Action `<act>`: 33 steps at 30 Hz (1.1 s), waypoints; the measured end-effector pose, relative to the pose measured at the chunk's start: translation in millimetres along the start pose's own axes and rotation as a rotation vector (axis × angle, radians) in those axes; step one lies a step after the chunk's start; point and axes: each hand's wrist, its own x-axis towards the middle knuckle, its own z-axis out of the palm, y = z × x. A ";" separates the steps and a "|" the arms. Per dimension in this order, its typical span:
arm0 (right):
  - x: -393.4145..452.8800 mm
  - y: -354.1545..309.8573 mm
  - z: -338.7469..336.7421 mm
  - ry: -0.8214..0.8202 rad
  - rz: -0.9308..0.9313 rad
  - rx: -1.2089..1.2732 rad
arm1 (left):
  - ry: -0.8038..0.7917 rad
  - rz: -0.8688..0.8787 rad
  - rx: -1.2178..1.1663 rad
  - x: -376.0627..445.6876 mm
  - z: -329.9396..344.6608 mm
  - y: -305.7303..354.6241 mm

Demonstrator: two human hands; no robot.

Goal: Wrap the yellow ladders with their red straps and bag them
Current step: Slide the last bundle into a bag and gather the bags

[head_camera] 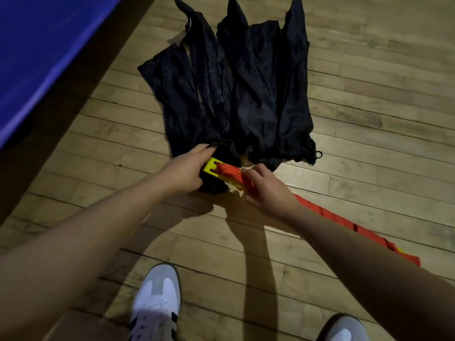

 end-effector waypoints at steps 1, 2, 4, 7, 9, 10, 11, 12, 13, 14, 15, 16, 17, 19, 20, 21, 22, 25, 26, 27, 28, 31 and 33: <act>4.1 -3.0 2.0 -0.009 -0.002 0.016 | -0.017 0.009 0.003 -2.6 -0.3 1.1; 7.9 -6.1 4.2 -0.019 -0.009 0.031 | -0.030 0.021 0.000 -4.6 1.3 4.6; 18.2 -15.2 12.1 -0.023 -0.016 0.074 | -0.031 0.032 -0.029 -7.0 6.1 8.5; 30.3 -28.5 25.2 0.013 0.050 0.182 | -0.012 -0.007 -0.090 -6.9 13.1 9.9; 36.2 -33.3 32.6 0.030 0.087 0.249 | -0.038 -0.047 -0.112 -5.1 15.5 7.4; 39.9 -35.4 35.2 0.033 0.091 0.270 | -0.056 -0.068 -0.103 -3.5 15.7 5.1; 44.0 -37.1 37.2 0.036 0.095 0.285 | -0.071 -0.087 -0.089 -1.1 15.9 1.9; 50.0 -38.5 39.5 0.041 0.104 0.297 | -0.085 -0.104 -0.077 2.2 15.5 -1.9; 55.3 -39.1 42.6 0.049 0.115 0.309 | -0.100 -0.119 -0.068 5.7 15.4 -5.1; 59.3 -39.8 44.9 0.054 0.125 0.315 | -0.116 -0.131 -0.059 8.2 15.3 -7.3; 63.1 -40.2 47.2 0.053 0.130 0.309 | -0.130 -0.139 -0.052 11.5 15.2 -9.6; 67.1 -39.7 49.6 0.047 0.135 0.283 | -0.146 -0.147 -0.052 15.6 15.2 -12.1; 69.8 -39.0 51.6 0.039 0.143 0.237 | -0.160 -0.152 -0.064 19.1 15.4 -13.7; 74.1 -36.8 54.9 0.016 0.147 0.109 | -0.194 -0.163 -0.084 25.9 17.0 -15.9; 74.9 -37.0 56.0 0.005 0.134 0.042 | -0.207 -0.166 -0.081 27.1 18.4 -16.9; 75.0 -35.3 57.1 -0.002 0.119 -0.012 | -0.219 -0.165 -0.072 29.0 20.8 -16.8; 73.9 -32.8 57.6 -0.007 0.100 -0.052 | -0.227 -0.162 -0.061 30.6 23.1 -16.1; 61.5 -20.5 55.0 0.003 0.035 -0.126 | -0.218 -0.158 -0.022 31.8 29.5 -12.9; 55.1 -15.5 52.8 -0.003 0.034 -0.148 | -0.215 -0.152 -0.012 31.1 31.7 -11.4; 49.4 -10.9 50.8 -0.018 0.052 -0.164 | -0.211 -0.141 -0.008 29.9 33.4 -10.6; 43.2 -6.5 48.8 -0.037 0.086 -0.168 | -0.208 -0.130 -0.008 28.4 35.4 -10.2; 22.0 6.5 45.2 -0.082 0.179 -0.187 | -0.207 -0.108 -0.018 21.9 43.6 -8.1; 6.0 14.2 42.8 -0.095 0.219 -0.188 | -0.212 -0.097 -0.033 17.2 47.9 -3.2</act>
